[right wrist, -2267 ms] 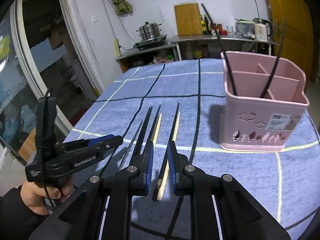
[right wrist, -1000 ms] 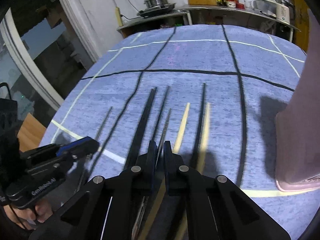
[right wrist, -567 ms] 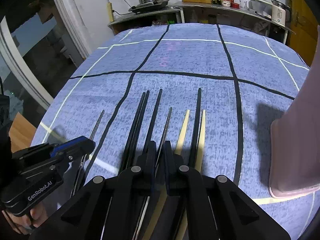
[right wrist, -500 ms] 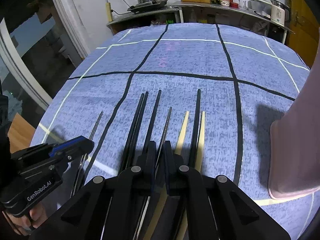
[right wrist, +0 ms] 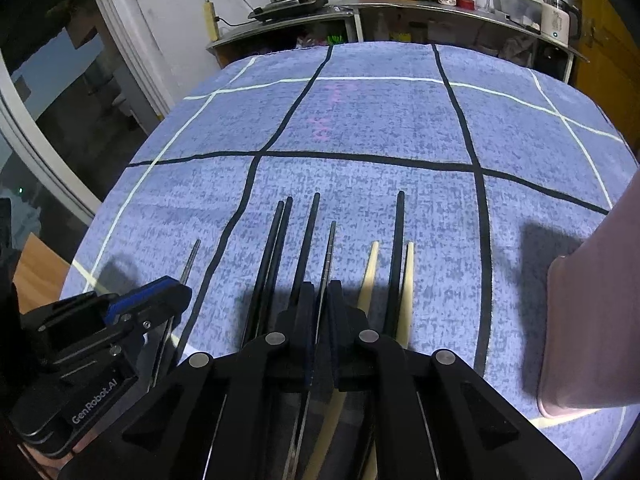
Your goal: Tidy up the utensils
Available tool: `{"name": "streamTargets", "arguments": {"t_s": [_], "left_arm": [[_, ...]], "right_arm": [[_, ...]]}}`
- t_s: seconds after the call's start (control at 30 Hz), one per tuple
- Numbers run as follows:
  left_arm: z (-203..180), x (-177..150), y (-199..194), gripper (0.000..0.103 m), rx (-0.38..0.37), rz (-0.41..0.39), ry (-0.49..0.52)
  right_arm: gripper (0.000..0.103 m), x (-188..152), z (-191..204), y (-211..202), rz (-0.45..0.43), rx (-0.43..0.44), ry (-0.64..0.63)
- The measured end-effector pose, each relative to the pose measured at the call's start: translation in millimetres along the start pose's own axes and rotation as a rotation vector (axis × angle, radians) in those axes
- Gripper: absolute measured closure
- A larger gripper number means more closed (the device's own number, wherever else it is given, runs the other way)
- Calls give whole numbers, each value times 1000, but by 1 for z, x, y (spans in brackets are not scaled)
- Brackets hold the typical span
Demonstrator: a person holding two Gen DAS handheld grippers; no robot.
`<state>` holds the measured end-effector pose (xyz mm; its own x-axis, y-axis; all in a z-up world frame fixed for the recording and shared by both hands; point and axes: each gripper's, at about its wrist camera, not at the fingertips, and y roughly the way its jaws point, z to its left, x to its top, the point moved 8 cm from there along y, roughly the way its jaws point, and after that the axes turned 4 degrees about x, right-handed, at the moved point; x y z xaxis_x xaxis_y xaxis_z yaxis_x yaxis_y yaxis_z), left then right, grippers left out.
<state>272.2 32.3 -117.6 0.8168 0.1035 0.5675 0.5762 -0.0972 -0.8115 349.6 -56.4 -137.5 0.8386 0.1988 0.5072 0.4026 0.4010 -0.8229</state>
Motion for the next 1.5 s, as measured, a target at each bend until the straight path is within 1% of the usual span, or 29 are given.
{"name": "streamTargets", "arguments": {"t_s": [0.13,0.33,0.63,0.8,0.93,1.17,1.37,1.5], "left_arm": [[3,2,-3,98,-25,-4,-29],[-4,10,-33,98,-50,-64,-18],[-21,30,-98,98,-96,-174,24],[-30,35,-128,98,-122,-213,42],[-41,38,-146,98,-136,-242,62],[-59,40,-163,98,-165,-260,85],[-79,35,-168,98,-195,-244,116],[-98,34,-172,98,-234,-236,131]], "right_arm": [[97,-3,2,-5,-4,24,17],[98,-2,12,-33,-61,54,3],[98,5,26,-104,-186,82,-14],[98,4,31,-141,-252,91,-20],[98,2,33,-163,-289,94,-22],[98,-3,26,-194,-335,92,-12],[98,-10,13,-215,-365,79,1],[98,-19,-3,-230,-382,62,29]]}}
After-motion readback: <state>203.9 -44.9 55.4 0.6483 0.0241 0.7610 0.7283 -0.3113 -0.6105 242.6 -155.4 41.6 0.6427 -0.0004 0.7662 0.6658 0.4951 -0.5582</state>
